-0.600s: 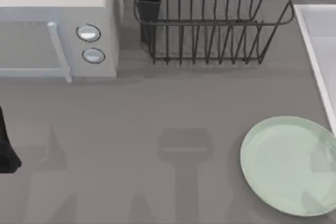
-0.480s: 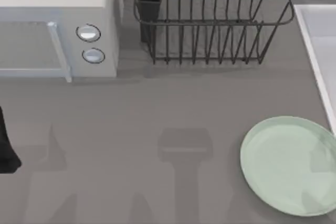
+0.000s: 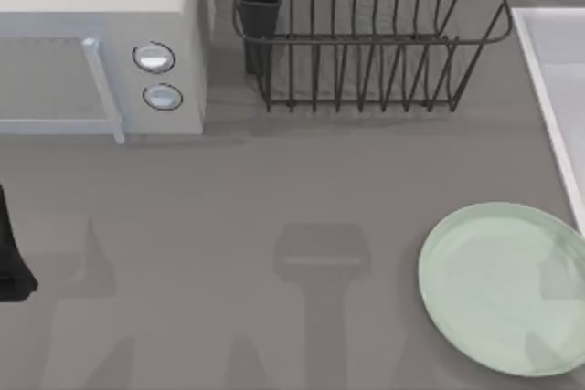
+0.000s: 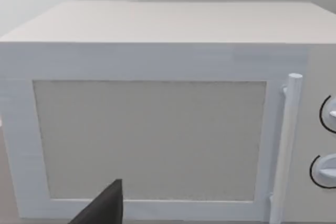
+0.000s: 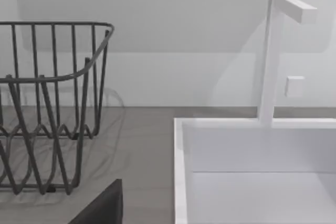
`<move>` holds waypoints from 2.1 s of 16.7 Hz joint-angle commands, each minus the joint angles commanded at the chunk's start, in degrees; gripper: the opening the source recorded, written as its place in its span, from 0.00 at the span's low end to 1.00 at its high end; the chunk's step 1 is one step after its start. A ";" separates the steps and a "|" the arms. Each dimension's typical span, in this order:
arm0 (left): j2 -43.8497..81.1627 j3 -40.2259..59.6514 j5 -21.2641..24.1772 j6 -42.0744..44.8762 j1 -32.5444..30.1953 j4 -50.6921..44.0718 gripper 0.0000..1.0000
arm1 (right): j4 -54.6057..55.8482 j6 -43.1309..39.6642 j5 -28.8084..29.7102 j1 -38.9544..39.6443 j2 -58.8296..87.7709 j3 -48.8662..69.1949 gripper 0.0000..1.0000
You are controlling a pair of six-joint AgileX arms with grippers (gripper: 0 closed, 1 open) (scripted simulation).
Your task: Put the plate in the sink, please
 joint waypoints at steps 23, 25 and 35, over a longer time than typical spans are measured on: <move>0.00 0.00 0.00 0.00 0.00 0.00 1.00 | -17.38 10.38 0.01 10.15 26.68 21.60 1.00; 0.00 0.00 0.00 0.00 0.00 0.00 1.00 | -23.76 14.18 0.01 13.87 37.78 29.51 1.00; 0.00 0.00 0.00 0.00 0.00 0.00 1.00 | -53.96 32.21 0.03 31.50 92.41 67.24 1.00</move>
